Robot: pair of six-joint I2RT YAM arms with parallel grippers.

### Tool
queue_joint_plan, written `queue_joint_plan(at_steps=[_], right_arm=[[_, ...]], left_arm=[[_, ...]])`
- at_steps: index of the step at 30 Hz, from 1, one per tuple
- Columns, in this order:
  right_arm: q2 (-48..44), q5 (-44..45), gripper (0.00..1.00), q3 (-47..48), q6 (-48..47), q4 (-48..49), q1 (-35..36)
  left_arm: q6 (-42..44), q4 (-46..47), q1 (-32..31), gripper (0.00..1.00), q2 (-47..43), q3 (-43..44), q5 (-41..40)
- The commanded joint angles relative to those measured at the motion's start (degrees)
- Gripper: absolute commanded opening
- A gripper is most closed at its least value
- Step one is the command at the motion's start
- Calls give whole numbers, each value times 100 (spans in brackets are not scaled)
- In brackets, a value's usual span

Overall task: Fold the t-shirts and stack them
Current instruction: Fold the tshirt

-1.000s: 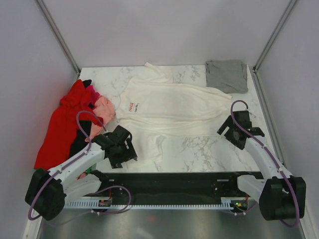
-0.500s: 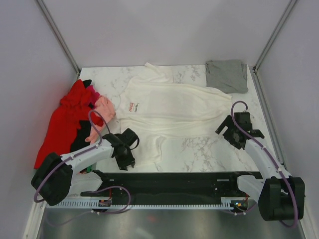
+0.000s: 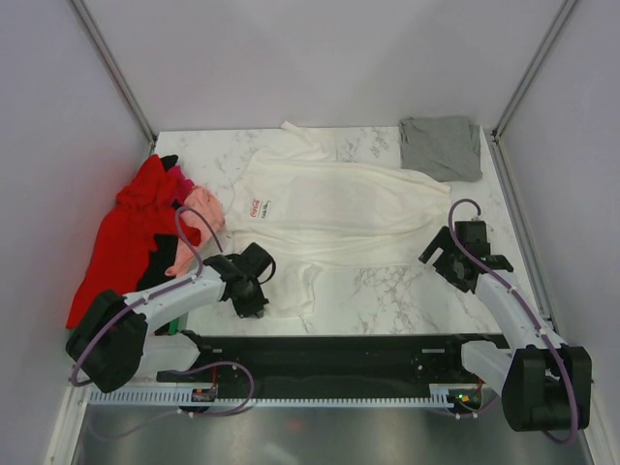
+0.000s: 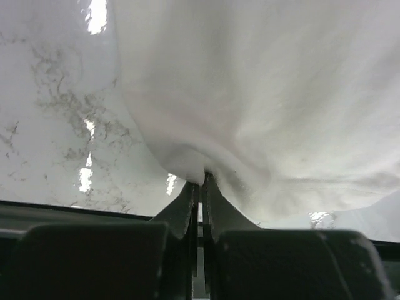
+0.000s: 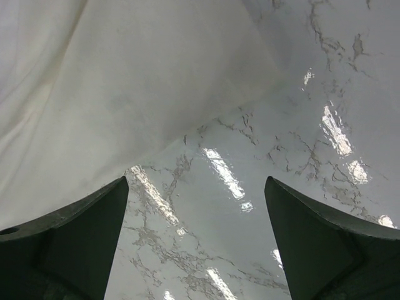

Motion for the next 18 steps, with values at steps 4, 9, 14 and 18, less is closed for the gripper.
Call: queue_joint_plan(at_steps=[4, 9, 14, 18], right_arm=[[241, -334, 98, -72, -265, 344, -595], [627, -836, 97, -133, -222, 817, -956], [768, -933, 93, -195, -248, 1450, -1087], [1294, -915, 82, -81, -283, 1618, -1281]], left_arm=[[336, 529, -2, 2, -621, 260, -495], [468, 159, -2, 2, -991, 656, -522], [459, -26, -2, 2, -1237, 753, -539], [459, -87, 7, 2, -1308, 753, -566]])
